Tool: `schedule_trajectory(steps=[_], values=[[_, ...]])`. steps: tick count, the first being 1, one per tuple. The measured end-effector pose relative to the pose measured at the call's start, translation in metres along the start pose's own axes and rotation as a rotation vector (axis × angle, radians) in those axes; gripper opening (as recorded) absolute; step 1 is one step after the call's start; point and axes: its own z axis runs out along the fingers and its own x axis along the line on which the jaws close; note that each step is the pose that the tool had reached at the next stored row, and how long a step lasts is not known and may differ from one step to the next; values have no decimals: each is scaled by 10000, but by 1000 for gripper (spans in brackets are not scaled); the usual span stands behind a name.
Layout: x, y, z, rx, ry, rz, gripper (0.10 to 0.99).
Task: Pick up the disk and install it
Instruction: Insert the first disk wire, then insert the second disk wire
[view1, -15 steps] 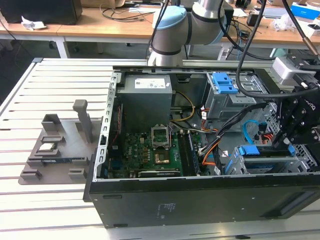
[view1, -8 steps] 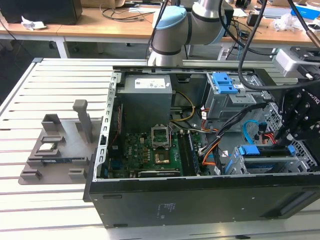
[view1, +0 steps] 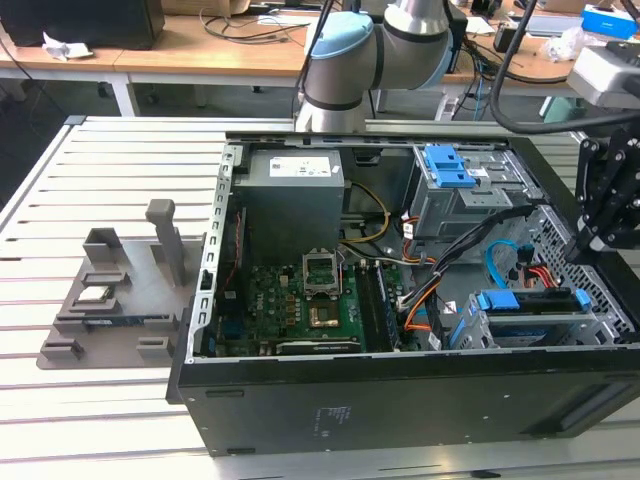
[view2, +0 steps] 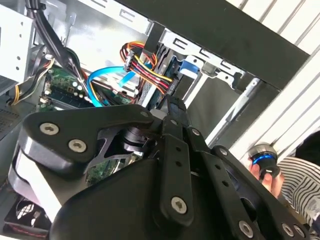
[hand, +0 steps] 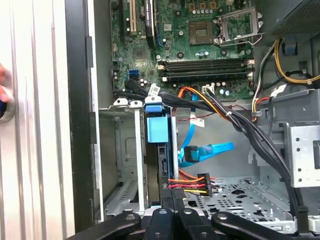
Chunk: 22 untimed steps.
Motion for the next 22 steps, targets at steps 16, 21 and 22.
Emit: schedule_trajectory(steps=[16, 21, 22], values=[[2, 1, -29, 0, 0, 0, 235], [-52, 7, -33, 0, 0, 0, 302], [-91, 20, -34, -1, 1, 0, 302]])
